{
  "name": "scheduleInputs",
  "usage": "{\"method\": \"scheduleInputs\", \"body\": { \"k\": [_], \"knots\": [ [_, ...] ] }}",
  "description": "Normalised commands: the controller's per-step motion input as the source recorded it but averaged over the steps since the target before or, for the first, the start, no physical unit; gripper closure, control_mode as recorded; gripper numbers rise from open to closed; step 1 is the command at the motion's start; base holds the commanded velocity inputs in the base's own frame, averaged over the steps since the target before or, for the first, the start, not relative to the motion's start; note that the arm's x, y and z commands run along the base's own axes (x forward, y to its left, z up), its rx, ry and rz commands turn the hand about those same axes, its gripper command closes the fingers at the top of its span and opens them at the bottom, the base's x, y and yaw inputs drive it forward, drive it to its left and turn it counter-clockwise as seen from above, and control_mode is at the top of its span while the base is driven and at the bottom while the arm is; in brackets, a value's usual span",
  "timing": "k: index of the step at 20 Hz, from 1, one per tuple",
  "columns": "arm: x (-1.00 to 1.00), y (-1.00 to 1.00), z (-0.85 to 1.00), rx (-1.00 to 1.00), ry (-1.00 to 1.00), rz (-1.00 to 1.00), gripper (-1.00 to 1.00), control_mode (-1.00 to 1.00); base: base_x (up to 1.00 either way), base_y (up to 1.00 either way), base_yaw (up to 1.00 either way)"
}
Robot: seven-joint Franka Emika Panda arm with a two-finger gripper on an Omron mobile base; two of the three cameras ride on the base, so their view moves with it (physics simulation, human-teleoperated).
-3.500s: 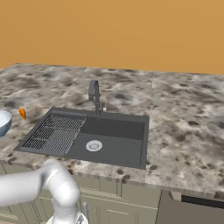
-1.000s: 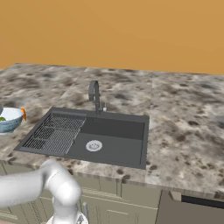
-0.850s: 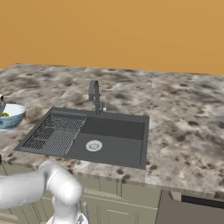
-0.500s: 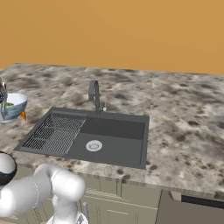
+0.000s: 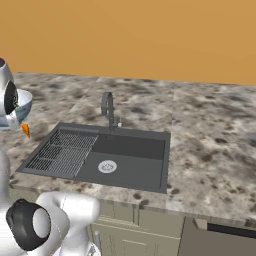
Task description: Pick the broccoli from the sink and place it in the bowl. Then pick the bowl and place it in the microwave. Then close the microwave door and press the start button.
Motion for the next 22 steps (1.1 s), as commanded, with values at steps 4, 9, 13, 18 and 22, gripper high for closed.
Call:
{"method": "scheduleInputs", "body": {
  "k": [4, 9, 13, 18, 22],
  "knots": [
    [-0.48, -0.70, 0.59, 0.00, -0.09, 0.07, 1.00, -1.00, 0.00, 0.00, 0.00],
    [-0.54, 0.01, 0.17, 0.00, -0.13, 0.06, 1.00, -1.00, 0.00, 0.00, 0.00],
    [-0.69, 0.06, 0.66, 0.01, -0.10, -0.01, 1.00, -1.00, 0.00, 0.00, 0.00],
    [-0.49, -0.24, 0.55, 0.05, 0.02, -0.59, 1.00, -1.00, 0.00, 0.00, 0.00],
    [-0.27, -0.22, 0.53, 0.04, 0.05, -0.61, 1.00, -1.00, 0.00, 0.00, 0.00]
  ]
}}
